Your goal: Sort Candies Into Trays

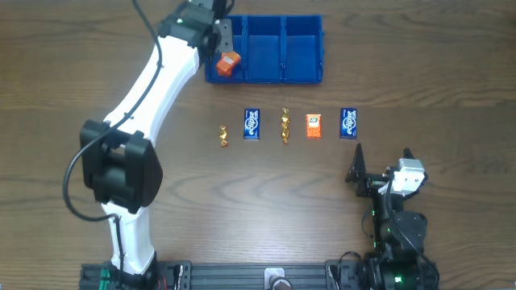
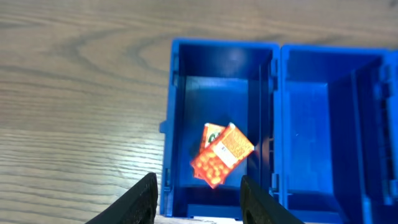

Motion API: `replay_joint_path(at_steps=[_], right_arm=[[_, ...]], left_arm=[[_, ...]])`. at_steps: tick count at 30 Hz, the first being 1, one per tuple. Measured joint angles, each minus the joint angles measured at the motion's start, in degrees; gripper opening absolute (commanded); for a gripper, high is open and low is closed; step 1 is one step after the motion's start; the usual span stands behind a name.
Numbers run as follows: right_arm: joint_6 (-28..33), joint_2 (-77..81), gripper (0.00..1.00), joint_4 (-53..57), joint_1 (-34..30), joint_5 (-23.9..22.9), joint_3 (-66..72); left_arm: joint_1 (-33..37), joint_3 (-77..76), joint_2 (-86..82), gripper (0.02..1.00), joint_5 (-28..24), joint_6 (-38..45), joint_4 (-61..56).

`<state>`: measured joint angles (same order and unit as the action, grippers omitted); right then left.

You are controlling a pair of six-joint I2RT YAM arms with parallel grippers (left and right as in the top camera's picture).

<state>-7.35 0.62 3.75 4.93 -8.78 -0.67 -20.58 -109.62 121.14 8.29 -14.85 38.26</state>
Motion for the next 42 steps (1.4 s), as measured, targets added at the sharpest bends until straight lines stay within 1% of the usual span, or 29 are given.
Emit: replay_joint_path(at_steps=[4,6,7,9,10,13,16,19,23,29,33,38,42], right_arm=[[0.0,0.0,0.998,0.0,0.0,0.0,0.0],[0.0,0.0,0.998,0.0,0.0,0.0,0.0],[0.0,0.0,0.998,0.0,0.0,0.0,0.0],[0.0,0.0,0.998,0.0,0.0,0.0,0.0],[0.0,0.0,0.998,0.0,0.0,0.0,0.0],[0.0,0.0,0.998,0.0,0.0,0.0,0.0],[0.0,0.0,0.998,0.0,0.0,0.0,0.0],[0.0,0.0,0.998,0.0,0.0,0.0,0.0],[0.0,0.0,0.998,0.0,0.0,0.0,0.0],[0.0,0.0,0.998,0.0,0.0,0.0,0.0],[0.0,0.0,0.998,0.0,0.0,0.0,0.0],[0.0,0.0,0.998,0.0,0.0,0.0,0.0],[0.0,0.0,0.998,0.0,0.0,0.0,0.0]], left_arm=[[-0.2,0.0,1.3,0.527,-0.1,0.2,0.1],[-0.1,0.0,1.3,0.579,-0.3,0.3,0.0],[-0.2,0.0,1.3,0.665,-0.5,0.3,0.1],[-0.2,-0.2,1.3,0.967,-0.7,0.3,1.3],[-0.4,-0.7,1.3,0.998,-0.9,0.5,2.6],[-1.4,-3.6,1.3,0.998,-1.0,0.7,7.5],[-4.4,-7.1,1.3,0.998,-1.5,0.7,11.2],[-8.9,-8.3,1.3,0.996,-2.6,0.1,12.8],[-16.7,-8.2,1.3,0.996,-3.9,-3.4,13.3],[-25.2,-7.3,1.4,0.998,-3.4,-8.8,12.5],[-27.6,-7.3,3.1,0.998,-3.4,-11.1,12.1],[-28.3,-7.3,10.4,0.996,-3.2,-14.4,11.0],[-28.8,-7.1,14.5,0.963,-3.3,-16.5,9.9]])
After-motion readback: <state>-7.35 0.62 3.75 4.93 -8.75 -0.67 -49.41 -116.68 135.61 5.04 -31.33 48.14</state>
